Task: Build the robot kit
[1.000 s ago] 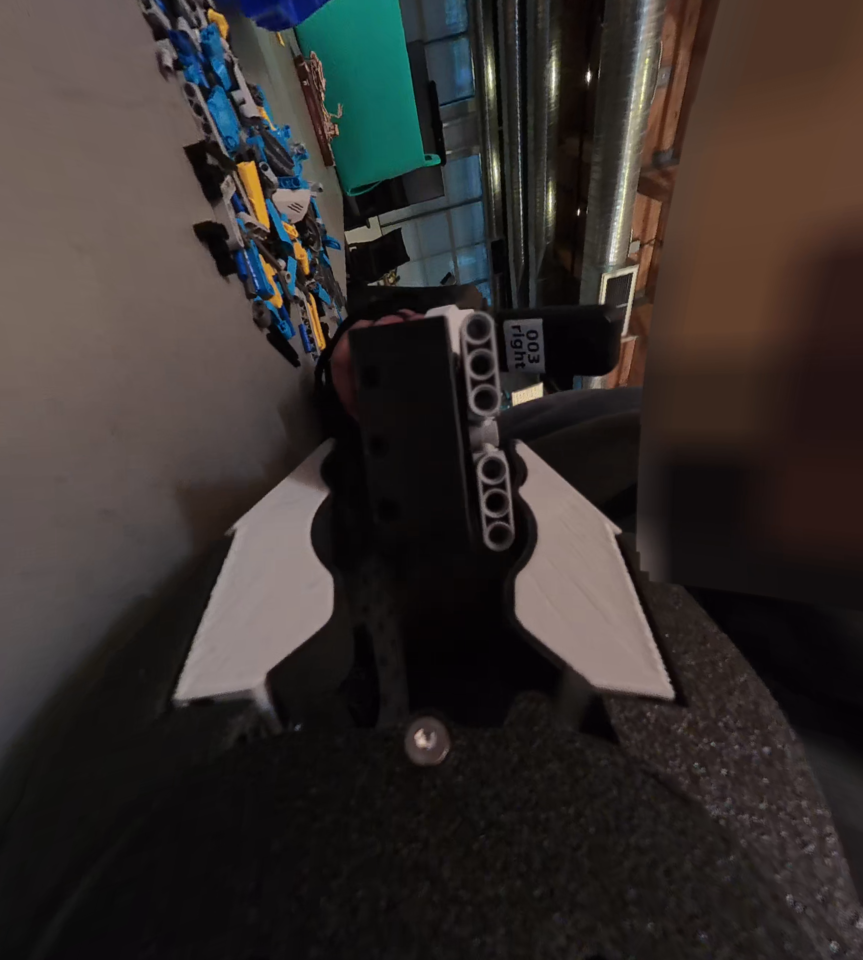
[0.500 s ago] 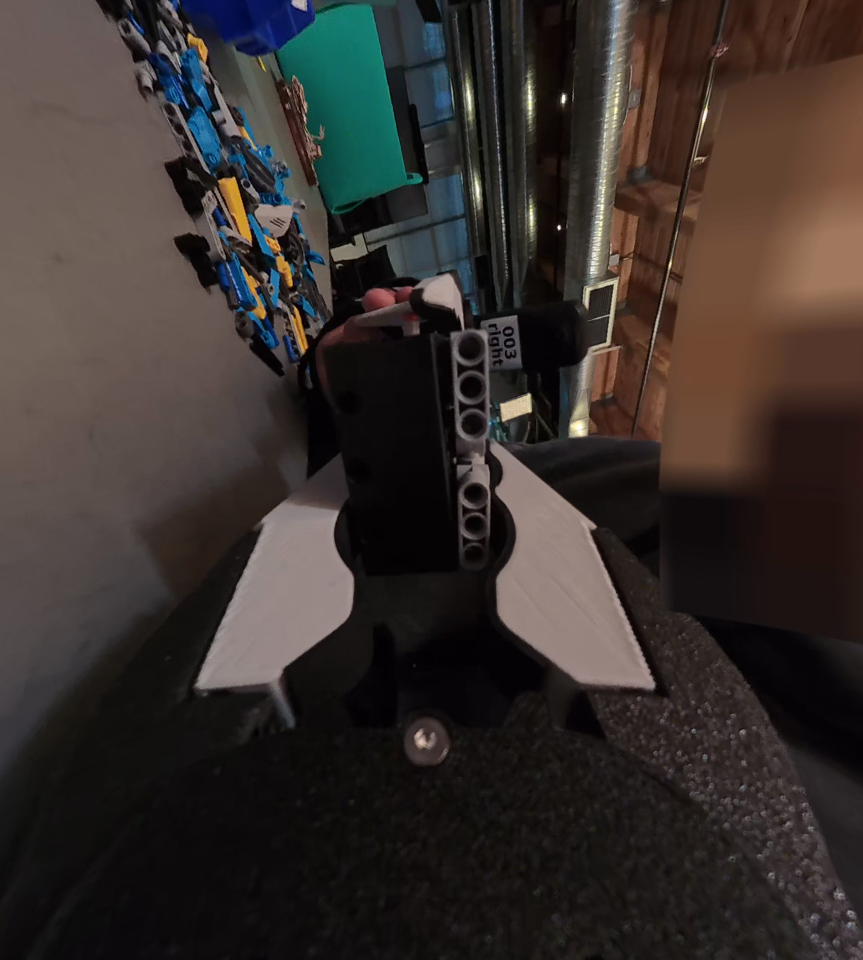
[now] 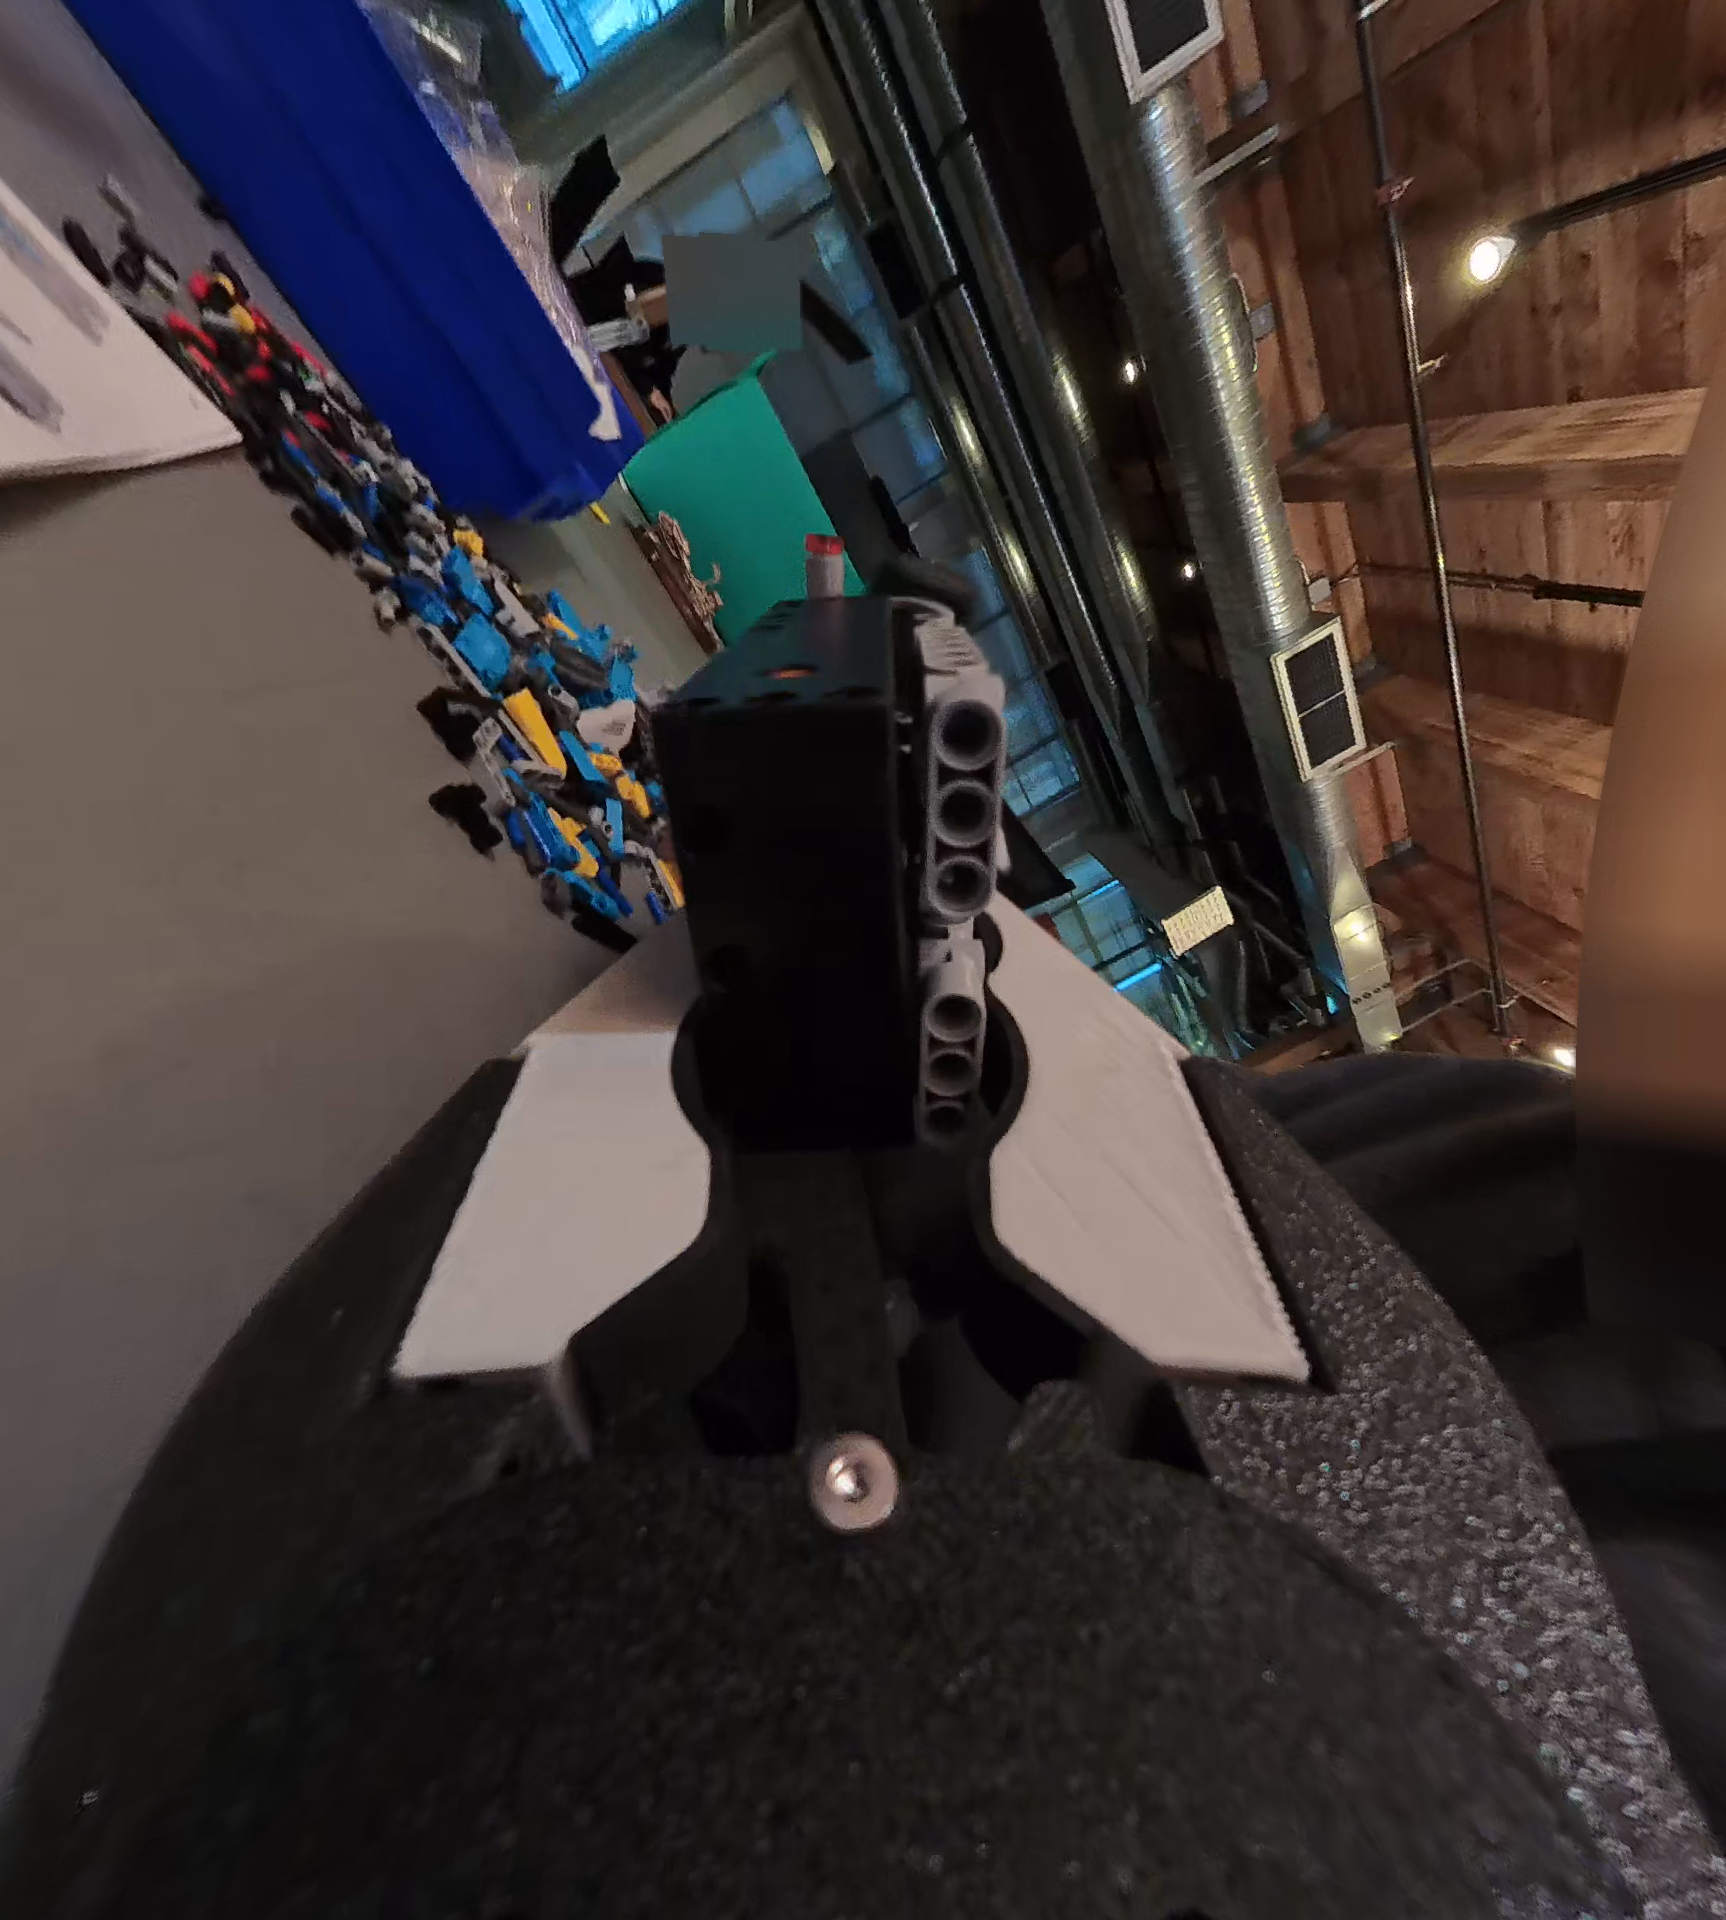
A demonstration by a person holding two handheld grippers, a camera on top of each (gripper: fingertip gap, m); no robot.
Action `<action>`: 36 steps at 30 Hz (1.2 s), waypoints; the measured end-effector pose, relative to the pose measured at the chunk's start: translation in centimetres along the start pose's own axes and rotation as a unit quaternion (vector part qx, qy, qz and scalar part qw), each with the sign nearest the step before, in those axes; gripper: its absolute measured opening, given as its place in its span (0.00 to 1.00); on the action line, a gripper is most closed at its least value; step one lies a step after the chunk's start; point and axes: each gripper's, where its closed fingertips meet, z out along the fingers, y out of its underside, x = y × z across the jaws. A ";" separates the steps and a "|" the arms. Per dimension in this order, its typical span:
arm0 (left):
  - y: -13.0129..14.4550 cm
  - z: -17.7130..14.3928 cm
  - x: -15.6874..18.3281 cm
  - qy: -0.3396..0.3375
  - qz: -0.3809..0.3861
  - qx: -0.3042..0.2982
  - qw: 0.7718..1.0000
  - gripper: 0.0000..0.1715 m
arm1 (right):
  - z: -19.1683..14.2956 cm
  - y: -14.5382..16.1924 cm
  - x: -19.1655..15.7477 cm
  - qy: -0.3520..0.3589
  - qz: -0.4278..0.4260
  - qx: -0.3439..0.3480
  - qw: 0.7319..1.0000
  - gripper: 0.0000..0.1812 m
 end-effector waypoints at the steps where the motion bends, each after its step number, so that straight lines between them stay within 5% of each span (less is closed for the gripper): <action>1: -0.1 0.0 0.1 -0.004 0.009 0.004 1.000 0.23 | 0.8 0.8 -0.5 -0.039 0.064 -0.009 0.997 0.48; 4: 0.5 0.5 0.9 0.012 0.015 -0.003 1.000 0.23 | 2.4 0.6 -1.9 -0.095 0.137 0.031 0.985 0.41; 7: 2.0 1.3 1.1 0.017 0.017 -0.031 0.999 0.23 | 2.4 -0.3 -2.4 -0.095 0.113 0.062 0.987 0.21; 9: 3.1 1.7 1.3 0.016 0.040 -0.064 0.997 0.24 | 1.9 -0.4 -2.6 -0.086 0.081 0.053 0.992 0.19; 16: 3.5 1.5 -0.2 -0.062 0.144 -0.112 0.981 0.43 | 0.0 -0.2 -2.9 -0.024 -0.024 -0.144 0.989 0.17; 19: 3.9 1.5 -0.4 -0.074 0.180 -0.136 0.971 0.45 | -0.4 1.8 -1.6 0.037 -0.105 -0.285 0.952 0.16; 22: 5.9 2.0 -1.0 -0.090 0.217 -0.183 0.955 0.44 | 0.6 3.1 -1.3 0.038 -0.163 -0.339 0.926 0.16; 25: 6.5 2.3 -0.6 -0.083 0.242 -0.189 0.948 0.39 | 1.9 3.4 -2.3 -0.004 -0.140 -0.327 0.934 0.16; 28: 5.5 1.7 0.0 -0.076 0.275 -0.172 0.943 0.23 | 2.6 3.2 -3.1 -0.052 -0.122 -0.308 0.942 0.16; 36: 1.3 -2.9 2.9 -0.157 0.348 -0.121 0.916 0.20 | 5.7 0.1 -3.4 -0.065 -0.104 -0.214 0.969 0.24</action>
